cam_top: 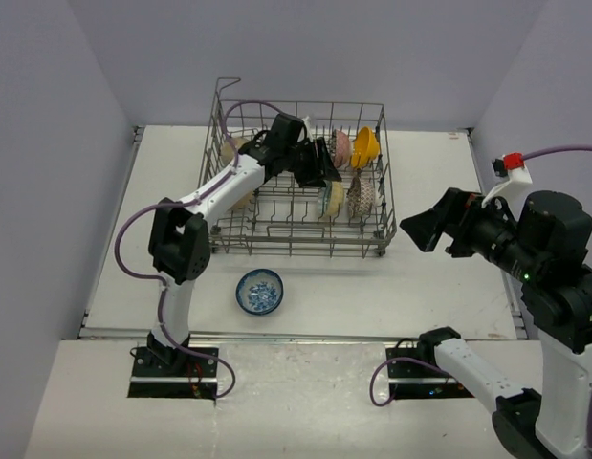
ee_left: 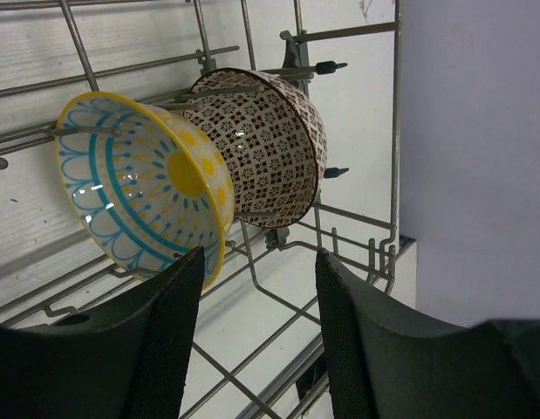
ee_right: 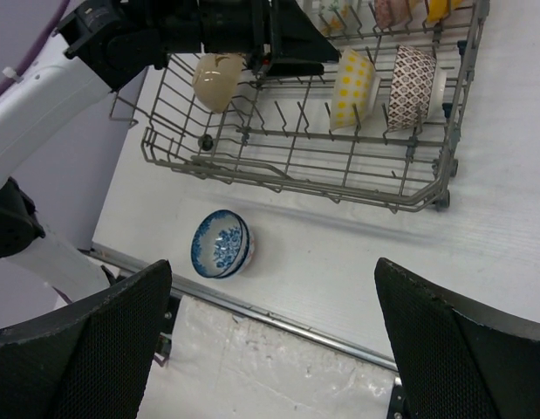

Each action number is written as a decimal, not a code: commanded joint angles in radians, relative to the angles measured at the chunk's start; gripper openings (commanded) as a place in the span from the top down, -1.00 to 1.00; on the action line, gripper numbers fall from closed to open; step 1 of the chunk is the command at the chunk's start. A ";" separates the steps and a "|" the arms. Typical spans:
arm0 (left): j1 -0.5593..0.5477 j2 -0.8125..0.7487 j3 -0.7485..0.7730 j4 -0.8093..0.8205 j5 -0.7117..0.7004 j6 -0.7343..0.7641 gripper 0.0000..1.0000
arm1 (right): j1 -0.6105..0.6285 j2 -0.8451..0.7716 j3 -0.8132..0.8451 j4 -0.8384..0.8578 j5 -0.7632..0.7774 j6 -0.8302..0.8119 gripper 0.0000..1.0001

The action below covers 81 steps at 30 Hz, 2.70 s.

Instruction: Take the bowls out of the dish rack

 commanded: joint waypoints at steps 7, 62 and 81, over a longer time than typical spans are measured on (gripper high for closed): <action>0.001 0.018 -0.072 0.132 0.065 -0.039 0.01 | -0.001 0.007 0.036 0.000 -0.044 0.014 -0.98; 0.062 -0.153 -0.091 0.519 0.275 -0.282 1.00 | -0.001 -0.008 0.033 0.060 -0.040 -0.014 -0.98; -0.418 -0.641 0.028 -0.676 -0.783 0.195 1.00 | -0.001 0.032 0.051 0.041 0.029 -0.045 -0.98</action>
